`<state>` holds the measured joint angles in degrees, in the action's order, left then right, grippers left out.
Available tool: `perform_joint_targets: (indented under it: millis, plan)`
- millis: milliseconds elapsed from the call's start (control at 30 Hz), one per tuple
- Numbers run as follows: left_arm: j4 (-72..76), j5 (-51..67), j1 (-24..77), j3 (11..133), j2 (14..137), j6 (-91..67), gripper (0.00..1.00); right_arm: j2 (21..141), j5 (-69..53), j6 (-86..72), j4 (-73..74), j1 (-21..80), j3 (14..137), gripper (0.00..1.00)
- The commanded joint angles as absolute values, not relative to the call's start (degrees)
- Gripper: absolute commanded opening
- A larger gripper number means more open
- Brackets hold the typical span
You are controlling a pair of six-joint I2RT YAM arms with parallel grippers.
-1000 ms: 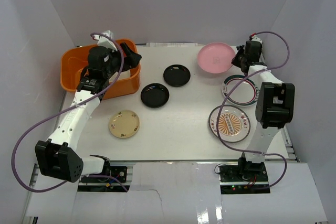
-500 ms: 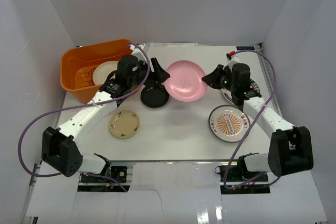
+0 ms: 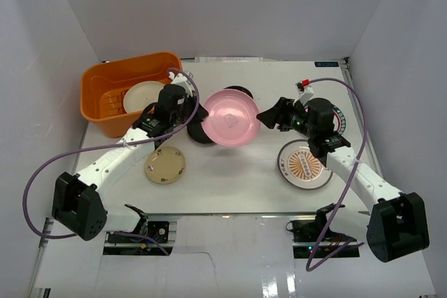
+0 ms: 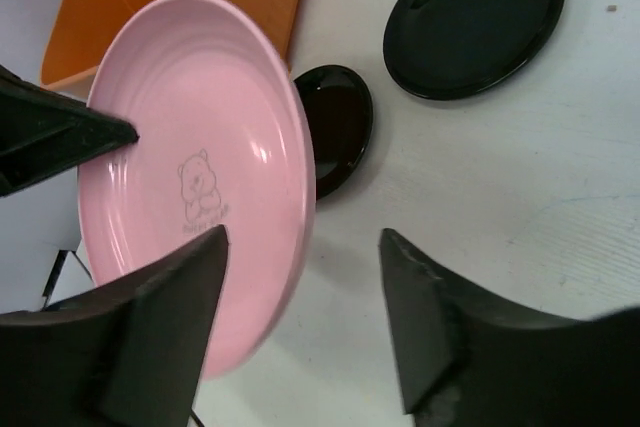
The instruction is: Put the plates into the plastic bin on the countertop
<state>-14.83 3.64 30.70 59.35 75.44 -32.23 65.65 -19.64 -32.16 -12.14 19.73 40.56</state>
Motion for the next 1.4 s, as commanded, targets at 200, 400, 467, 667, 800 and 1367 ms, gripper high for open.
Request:
perform_joint_targets:
  millis: [200,400,467,667,800,1367]
  plan:
    - [-20.4,-1.6,7.6,75.8,75.1,-28.6,0.00,59.0,-22.8,-29.7,-12.5,19.8,35.3,0.77]
    - [-21.2,-1.8,-7.1,75.9,81.4,-30.6,0.00,58.5,-23.8,-28.8,-13.1,21.1,30.4,0.74]
    - [-20.4,-3.4,-9.1,74.9,83.9,-30.2,0.00,58.5,-22.8,-27.4,-12.2,21.4,30.1,0.74]
    - [-19.7,-4.3,-13.1,74.1,90.1,-30.1,0.00,57.4,-18.5,-25.3,-10.4,22.3,29.4,0.73]
    - [-18.9,-5.7,-13.2,73.8,92.9,-30.6,0.19,58.1,-18.3,-25.6,-10.0,22.7,29.9,0.73]
    - [-11.4,1.8,8.8,62.2,67.7,-29.7,0.92,61.6,-1.5,-26.2,-3.7,19.5,40.5,0.35]
